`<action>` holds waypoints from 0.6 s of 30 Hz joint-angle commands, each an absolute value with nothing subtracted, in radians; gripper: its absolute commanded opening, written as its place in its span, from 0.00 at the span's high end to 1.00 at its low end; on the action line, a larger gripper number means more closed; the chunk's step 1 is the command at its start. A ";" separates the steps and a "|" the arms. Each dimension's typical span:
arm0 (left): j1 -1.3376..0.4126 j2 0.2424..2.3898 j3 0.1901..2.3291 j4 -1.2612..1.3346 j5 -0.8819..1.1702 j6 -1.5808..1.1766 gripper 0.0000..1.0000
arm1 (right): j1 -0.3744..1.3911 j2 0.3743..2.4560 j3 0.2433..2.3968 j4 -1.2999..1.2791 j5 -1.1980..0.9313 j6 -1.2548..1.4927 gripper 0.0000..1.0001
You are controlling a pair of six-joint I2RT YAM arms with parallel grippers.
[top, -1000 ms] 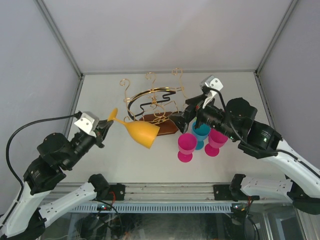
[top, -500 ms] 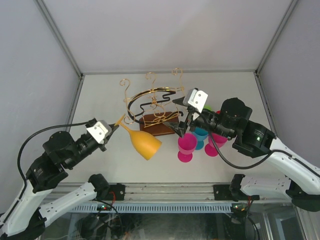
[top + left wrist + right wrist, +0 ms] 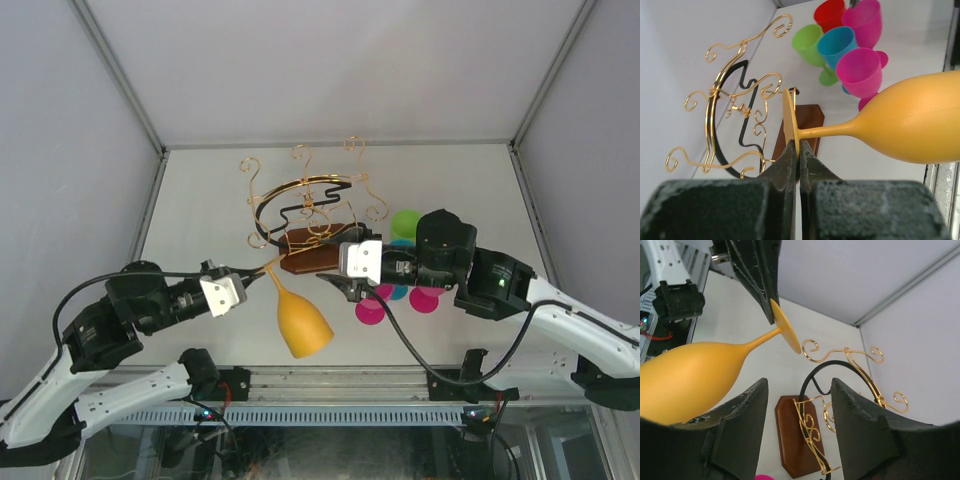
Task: Place the wine glass upside down on the wine glass rack
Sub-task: Turn the wine glass upside down at the wine rack.
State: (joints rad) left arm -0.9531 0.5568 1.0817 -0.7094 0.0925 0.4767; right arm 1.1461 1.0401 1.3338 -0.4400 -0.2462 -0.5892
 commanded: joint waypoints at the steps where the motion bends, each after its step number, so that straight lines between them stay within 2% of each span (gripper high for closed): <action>1: -1.024 0.596 1.070 -0.679 0.110 0.554 1.00 | 1.178 1.062 1.333 -0.480 -0.302 -0.685 0.48; 9: -1.099 0.638 1.082 -0.686 0.132 0.609 1.00 | 1.231 1.122 1.333 -0.530 -0.299 -0.720 0.49; 18: -1.190 0.689 1.091 -0.732 0.092 0.646 1.00 | 1.250 1.182 1.347 -0.555 -0.275 -0.725 0.58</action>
State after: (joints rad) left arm -1.1477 0.6670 1.0809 -0.7322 0.1078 0.6140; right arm 1.2373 1.1793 1.3323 -0.5625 -0.2771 -0.7105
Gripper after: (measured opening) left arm 0.014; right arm 0.443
